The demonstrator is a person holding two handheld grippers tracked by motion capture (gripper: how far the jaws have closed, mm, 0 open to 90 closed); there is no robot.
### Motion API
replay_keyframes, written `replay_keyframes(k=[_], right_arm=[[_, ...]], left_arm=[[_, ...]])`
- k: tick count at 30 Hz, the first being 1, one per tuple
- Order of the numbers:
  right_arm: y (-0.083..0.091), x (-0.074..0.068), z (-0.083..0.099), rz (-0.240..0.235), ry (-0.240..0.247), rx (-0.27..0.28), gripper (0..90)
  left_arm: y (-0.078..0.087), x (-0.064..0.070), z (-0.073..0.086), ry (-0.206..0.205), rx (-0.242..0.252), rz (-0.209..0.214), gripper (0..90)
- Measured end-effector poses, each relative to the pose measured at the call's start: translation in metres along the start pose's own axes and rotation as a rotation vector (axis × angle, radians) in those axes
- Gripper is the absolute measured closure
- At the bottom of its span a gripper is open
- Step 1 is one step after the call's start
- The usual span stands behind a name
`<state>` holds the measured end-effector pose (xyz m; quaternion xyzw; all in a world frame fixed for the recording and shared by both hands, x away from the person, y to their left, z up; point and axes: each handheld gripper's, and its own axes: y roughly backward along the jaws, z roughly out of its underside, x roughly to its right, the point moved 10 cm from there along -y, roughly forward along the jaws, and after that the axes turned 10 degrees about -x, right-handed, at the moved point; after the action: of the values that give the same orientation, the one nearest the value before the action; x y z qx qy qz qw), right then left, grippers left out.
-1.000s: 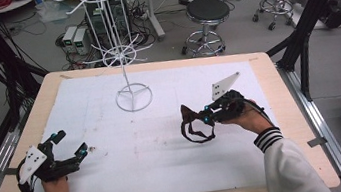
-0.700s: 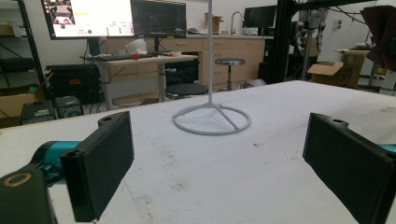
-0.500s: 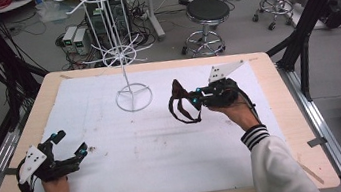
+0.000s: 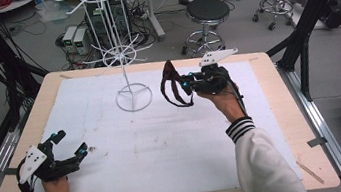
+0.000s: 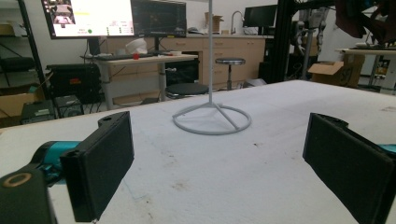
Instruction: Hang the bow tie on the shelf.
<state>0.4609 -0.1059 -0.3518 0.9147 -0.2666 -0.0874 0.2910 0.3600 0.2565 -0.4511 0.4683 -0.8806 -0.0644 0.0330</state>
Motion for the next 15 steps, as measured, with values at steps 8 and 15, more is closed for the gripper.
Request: replay_keyframes(k=[8,15], right_arm=[[-0.007,0.005,-0.023,0.053,-0.022,0.019,78.6],[-0.015,0.005,-0.037,0.081,-0.018,0.022,78.6]], left_arm=[[0.0,0.0,0.0,-0.002,-0.003,0.0,9.2],[0.0,0.0,0.001,-0.003,-0.006,-0.001,9.2]])
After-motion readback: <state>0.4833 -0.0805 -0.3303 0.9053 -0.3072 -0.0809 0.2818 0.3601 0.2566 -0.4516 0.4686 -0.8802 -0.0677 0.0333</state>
